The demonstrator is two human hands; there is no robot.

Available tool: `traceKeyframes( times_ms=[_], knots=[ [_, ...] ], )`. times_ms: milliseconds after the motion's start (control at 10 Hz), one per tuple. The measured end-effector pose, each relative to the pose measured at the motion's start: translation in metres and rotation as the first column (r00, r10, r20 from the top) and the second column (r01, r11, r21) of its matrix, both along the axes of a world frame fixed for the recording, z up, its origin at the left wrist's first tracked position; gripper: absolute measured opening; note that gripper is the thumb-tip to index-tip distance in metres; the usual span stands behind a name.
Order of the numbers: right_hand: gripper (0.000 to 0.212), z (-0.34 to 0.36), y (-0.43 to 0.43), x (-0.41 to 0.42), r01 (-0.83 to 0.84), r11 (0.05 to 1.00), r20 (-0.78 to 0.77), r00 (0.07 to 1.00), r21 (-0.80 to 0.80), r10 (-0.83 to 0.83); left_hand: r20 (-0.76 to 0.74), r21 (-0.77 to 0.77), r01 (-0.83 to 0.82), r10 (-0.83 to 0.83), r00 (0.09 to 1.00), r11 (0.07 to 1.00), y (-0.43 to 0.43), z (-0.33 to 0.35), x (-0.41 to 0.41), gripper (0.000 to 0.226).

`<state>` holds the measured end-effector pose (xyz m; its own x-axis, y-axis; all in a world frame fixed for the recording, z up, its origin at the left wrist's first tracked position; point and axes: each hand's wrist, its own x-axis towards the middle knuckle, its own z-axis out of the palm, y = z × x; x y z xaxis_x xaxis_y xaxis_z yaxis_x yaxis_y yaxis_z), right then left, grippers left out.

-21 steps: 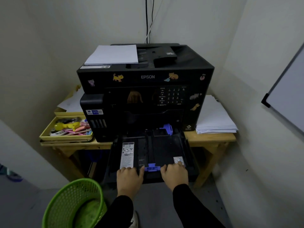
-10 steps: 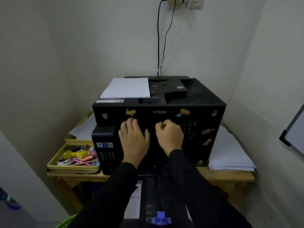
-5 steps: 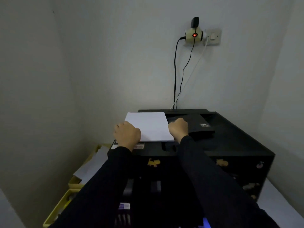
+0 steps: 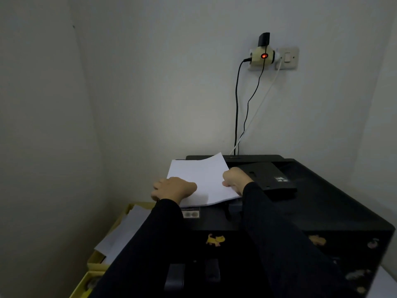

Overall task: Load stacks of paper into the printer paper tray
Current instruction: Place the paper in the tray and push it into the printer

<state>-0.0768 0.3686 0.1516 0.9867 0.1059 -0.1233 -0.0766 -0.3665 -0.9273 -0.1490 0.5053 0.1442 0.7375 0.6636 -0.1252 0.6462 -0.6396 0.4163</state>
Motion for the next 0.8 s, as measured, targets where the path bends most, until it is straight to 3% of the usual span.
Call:
traceKeyframes(
  times_ms=[200, 300, 400, 500, 700, 800],
  knots=[
    [0.032, 0.007, -0.012, 0.011, 0.092, 0.995, 0.007, 0.996, 0.024, -0.092, 0.134, -0.152, 0.007, 0.013, 0.991, 0.988, 0.017, 0.014, 0.008, 0.056],
    [0.035, 0.013, -0.023, 0.009, 0.118, 0.99, 0.005, 0.993, 0.078, -0.119, 0.257, -0.329, 0.126, -0.04, 0.966, 0.936, 0.024, 0.023, 0.013, 0.05],
    [0.032, 0.014, -0.026, 0.006, 0.115, 0.981, -0.01, 0.993, 0.158, -0.115, 0.398, -0.405, 0.167, 0.008, 0.917, 0.899, 0.026, 0.031, 0.015, 0.046],
    [0.03, 0.013, -0.022, 0.002, 0.057, 0.976, 0.118, 0.99, 0.209, -0.083, 0.547, -0.378, 0.136, 0.102, 0.831, 0.916, 0.027, 0.025, 0.027, 0.032],
    [0.028, 0.026, -0.007, 0.005, 0.065, 0.971, 0.303, 0.943, 0.23, -0.135, 0.732, -0.098, 0.103, 0.001, 0.681, 0.99, 0.02, 0.032, 0.028, 0.041],
    [0.037, 0.018, 0.001, 0.002, 0.04, 0.978, 0.352, 0.929, 0.202, -0.111, 0.778, -0.077, 0.105, -0.006, 0.629, 0.992, 0.016, 0.021, 0.024, 0.04]
  ],
)
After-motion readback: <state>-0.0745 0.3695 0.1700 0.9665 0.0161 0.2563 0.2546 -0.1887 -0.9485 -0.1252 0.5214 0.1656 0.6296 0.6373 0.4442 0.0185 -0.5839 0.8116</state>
